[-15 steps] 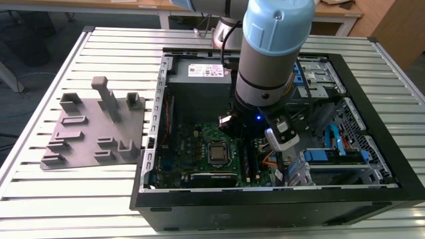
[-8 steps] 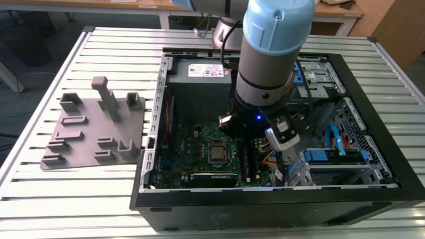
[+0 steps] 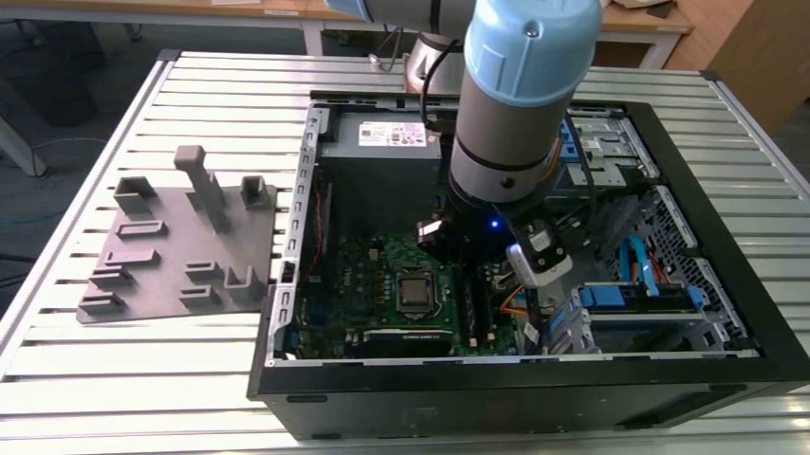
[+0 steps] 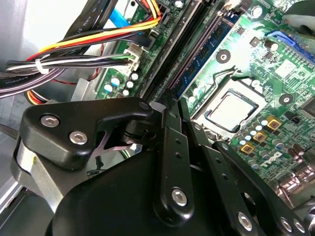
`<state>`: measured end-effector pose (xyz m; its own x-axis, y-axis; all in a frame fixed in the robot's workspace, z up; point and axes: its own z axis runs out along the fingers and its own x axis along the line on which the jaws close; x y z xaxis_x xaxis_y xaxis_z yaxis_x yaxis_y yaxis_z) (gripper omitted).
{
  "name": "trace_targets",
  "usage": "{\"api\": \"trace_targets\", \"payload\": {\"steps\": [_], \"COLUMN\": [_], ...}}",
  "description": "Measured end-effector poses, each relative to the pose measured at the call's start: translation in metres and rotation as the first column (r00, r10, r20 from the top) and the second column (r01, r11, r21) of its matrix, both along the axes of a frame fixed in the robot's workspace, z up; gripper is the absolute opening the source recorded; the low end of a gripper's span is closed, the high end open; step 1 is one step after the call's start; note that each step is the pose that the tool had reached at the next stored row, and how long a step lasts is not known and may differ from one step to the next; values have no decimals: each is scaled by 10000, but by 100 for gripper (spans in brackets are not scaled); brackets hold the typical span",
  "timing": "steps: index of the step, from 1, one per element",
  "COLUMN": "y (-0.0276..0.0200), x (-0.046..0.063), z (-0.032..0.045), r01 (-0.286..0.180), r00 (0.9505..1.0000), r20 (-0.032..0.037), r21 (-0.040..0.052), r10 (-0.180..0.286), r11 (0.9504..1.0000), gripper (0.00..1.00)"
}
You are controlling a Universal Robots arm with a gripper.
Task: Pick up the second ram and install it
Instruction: 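Insert the second ram into the second slot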
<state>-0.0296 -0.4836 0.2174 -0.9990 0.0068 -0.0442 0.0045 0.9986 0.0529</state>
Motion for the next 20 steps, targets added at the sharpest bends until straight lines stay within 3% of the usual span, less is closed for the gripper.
{"api": "trace_targets", "payload": {"steps": [20], "y": [0], "x": [11], "z": [-51], "r01": [-120], "r00": [9999], "r20": [-11], "r21": [-3], "r10": [120], "r11": [9999], "gripper": [11]}}
